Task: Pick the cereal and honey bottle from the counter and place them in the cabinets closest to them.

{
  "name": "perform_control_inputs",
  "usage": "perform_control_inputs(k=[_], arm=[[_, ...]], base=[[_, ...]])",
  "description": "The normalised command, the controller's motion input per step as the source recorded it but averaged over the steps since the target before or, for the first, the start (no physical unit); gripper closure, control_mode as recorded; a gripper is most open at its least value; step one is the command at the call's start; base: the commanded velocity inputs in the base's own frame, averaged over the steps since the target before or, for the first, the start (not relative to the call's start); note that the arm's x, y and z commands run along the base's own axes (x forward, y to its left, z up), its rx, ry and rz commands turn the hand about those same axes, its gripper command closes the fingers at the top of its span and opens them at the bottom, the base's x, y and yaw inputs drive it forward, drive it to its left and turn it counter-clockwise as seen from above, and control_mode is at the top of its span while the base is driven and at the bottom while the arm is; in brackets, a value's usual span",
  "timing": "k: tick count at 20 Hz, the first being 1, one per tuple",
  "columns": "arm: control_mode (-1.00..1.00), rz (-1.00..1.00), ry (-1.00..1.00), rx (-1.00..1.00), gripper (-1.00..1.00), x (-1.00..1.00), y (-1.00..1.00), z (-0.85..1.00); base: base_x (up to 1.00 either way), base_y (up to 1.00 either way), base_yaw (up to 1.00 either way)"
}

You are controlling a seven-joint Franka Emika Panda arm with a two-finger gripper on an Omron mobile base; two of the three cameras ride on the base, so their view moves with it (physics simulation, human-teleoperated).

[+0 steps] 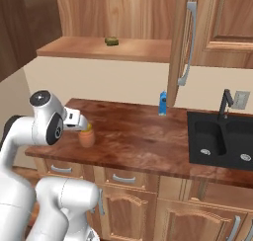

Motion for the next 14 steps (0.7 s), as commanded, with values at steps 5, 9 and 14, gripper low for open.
perform_control_inputs(k=[5, 9, 14], arm=[[-1.0, 0.0, -0.01, 0.0, -1.0, 0.25, 0.0, -0.17], [-1.0, 0.0, -0.01, 0.0, -1.0, 0.25, 0.0, -0.16], [-1.0, 0.0, -0.01, 0.0, -1.0, 0.25, 0.0, -0.13]], base=[[0.0, 0.0, 0.0], [0.0, 0.0, 0.0], [0.0, 0.0, 0.0]])
